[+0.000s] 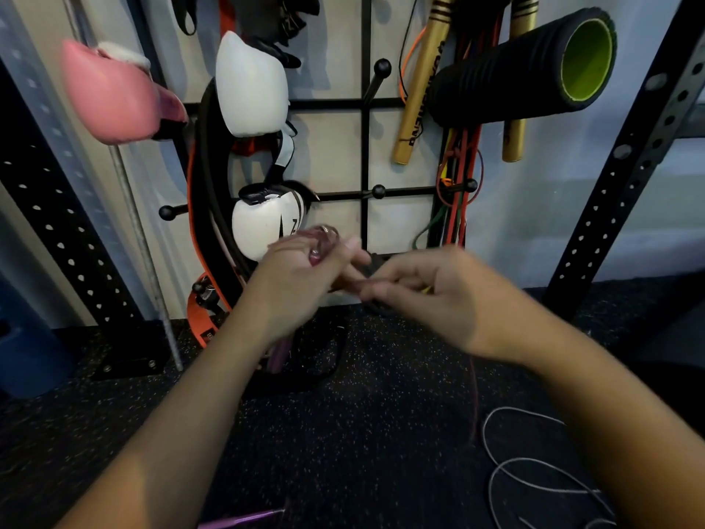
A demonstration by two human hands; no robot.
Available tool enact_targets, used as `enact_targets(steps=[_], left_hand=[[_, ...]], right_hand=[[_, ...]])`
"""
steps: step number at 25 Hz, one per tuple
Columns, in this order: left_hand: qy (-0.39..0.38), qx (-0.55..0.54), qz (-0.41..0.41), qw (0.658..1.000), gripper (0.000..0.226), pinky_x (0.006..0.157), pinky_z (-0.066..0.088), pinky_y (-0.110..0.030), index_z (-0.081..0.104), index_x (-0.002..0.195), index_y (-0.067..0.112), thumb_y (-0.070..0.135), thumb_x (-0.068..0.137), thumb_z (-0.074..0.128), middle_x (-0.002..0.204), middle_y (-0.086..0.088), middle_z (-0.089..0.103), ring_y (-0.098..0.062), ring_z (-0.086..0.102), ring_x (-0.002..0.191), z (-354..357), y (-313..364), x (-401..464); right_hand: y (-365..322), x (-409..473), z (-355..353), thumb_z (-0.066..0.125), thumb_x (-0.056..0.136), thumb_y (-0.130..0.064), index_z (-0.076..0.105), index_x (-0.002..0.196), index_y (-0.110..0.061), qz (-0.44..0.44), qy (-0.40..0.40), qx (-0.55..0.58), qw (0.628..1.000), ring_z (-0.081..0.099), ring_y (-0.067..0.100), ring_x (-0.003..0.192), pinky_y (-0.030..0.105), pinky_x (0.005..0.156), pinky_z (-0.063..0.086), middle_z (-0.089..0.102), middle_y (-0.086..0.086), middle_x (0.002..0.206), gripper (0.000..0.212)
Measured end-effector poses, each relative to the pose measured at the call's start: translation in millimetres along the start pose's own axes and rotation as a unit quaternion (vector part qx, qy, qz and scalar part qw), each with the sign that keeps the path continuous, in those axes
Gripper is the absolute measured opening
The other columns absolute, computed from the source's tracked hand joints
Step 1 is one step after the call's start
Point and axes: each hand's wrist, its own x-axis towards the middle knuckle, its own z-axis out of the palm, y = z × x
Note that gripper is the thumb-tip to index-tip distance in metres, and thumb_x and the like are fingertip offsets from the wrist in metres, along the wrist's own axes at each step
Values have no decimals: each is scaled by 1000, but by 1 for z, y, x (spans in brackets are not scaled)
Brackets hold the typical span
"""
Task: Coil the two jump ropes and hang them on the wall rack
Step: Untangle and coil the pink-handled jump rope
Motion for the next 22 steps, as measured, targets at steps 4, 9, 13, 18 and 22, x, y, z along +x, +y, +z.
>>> enact_targets(steps=[4,9,13,18,22], left_hand=[[-156,-22,19,987,54,59,48,-24,74,78,11,54,99,49,44,5,51,-15,51,46,9,9,-8],[-166,-130,-13,977,54,59,48,-23,71,79,-1,46,98,54,42,-1,51,-17,53,42,10,6,-4],[-207,-160,-3,965,34,77,51,-24,77,85,17,41,97,56,52,-2,62,-20,67,55,11,7,-6],[-158,-182,-27,970,40,50,47,-27,79,85,15,46,96,57,45,-1,48,-16,45,38,13,5,-5],[-202,-139,-23,969,38,68,60,-46,77,86,12,40,101,57,45,0,51,-19,55,42,13,7,-8]], right_hand=[[2,1,-10,76,84,-43,76,82,-24,-13,201,50,978,44,8,42,20,41,35,66,8,59,19],[7,0,-16,64,100,-18,77,103,-13,-68,129,76,986,63,-2,58,11,55,44,70,-18,67,14],[16,1,-19,75,90,-35,75,82,-12,-31,239,101,965,36,3,39,14,43,30,51,-12,46,24],[12,3,-21,53,106,-26,73,96,-19,-39,178,89,979,39,2,46,12,47,32,45,-12,55,24],[16,4,-20,63,101,-25,77,98,-16,-58,215,108,969,38,3,42,11,45,31,46,-14,45,18]])
